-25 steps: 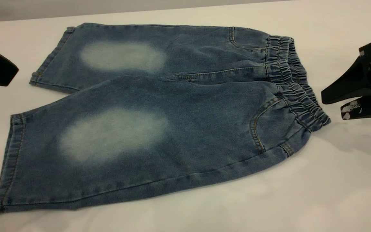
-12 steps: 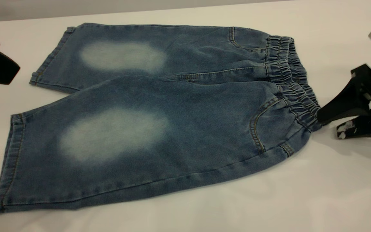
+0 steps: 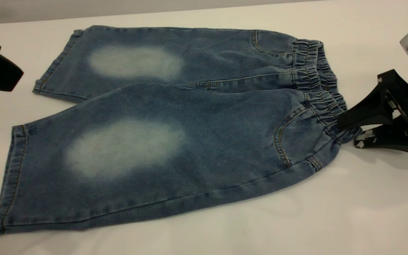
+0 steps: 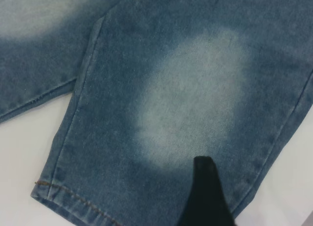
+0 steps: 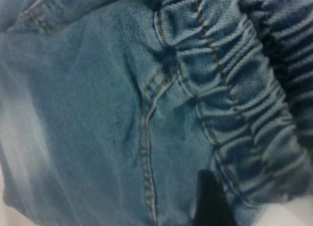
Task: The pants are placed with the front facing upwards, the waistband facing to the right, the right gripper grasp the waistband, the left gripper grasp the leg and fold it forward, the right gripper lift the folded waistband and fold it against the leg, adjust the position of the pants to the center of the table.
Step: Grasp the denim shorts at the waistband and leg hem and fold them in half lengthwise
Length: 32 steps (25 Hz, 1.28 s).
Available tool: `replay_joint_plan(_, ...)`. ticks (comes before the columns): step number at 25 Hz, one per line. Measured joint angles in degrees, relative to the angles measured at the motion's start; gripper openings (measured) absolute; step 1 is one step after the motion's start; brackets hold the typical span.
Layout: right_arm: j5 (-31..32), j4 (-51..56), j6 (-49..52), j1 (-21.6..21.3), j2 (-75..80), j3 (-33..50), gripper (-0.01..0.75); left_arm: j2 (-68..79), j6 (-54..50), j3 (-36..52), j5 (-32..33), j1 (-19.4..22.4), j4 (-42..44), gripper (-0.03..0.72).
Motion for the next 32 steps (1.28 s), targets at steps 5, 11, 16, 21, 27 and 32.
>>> replay_joint_plan(5,1.2,0.3,0.0,0.0,1.0,-1.6,0.372,0.0,0.0,0.0,0.0,0.0,0.0,0.47)
replay_joint_plan(11,2.7,1.9,-0.2,0.0,1.2,-1.6,0.341,0.0,0.0,0.0,0.1,0.0,0.0,0.47)
replay_joint_plan(16,5.5,3.4,-0.2,0.0,1.2,-1.5,0.32,0.0,0.2,0.0,0.2,0.0,0.1,0.47)
replay_joint_plan(21,5.8,3.4,-0.1,0.1,1.2,-1.5,0.239,0.0,0.2,0.0,0.4,0.0,0.3,0.47)
replay_joint_plan(27,9.6,2.3,0.0,0.1,1.1,-1.5,0.035,0.8,0.2,2.1,0.7,0.0,2.9,0.47)
replay_joint_plan(32,15.3,2.4,0.0,0.1,1.1,-1.5,0.031,3.6,0.1,4.0,1.2,0.0,8.1,0.47)
